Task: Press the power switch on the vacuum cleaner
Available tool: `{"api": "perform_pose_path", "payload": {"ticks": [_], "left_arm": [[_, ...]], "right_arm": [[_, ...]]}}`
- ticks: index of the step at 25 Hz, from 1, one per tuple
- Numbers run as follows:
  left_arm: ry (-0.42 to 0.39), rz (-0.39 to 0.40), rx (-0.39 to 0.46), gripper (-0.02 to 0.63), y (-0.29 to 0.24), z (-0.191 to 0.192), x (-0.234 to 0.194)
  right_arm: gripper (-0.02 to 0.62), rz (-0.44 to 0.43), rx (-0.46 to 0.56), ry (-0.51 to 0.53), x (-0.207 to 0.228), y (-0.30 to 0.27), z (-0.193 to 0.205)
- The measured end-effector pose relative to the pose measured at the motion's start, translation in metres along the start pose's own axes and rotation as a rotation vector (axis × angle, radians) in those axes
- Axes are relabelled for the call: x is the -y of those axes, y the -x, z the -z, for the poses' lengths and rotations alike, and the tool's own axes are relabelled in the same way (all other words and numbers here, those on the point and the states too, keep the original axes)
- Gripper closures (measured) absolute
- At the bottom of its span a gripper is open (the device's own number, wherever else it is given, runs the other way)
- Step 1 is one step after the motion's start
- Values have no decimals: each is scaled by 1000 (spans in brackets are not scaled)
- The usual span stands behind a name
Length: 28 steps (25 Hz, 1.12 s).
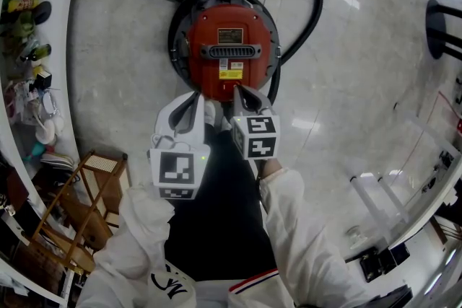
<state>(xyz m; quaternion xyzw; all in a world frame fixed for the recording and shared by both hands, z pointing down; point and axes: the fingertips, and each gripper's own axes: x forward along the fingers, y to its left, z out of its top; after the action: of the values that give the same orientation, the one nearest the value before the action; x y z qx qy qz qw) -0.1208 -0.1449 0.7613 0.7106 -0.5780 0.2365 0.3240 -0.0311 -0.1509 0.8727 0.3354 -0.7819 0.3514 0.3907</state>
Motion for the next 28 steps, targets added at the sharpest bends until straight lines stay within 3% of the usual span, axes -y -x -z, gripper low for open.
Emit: {"api": "perform_pose_path", "payload": {"ticks": [28], "left_arm": [[13, 3, -12, 606, 0, 8, 0]], "right_arm": [[594, 12, -5, 1, 4, -4, 5]]}}
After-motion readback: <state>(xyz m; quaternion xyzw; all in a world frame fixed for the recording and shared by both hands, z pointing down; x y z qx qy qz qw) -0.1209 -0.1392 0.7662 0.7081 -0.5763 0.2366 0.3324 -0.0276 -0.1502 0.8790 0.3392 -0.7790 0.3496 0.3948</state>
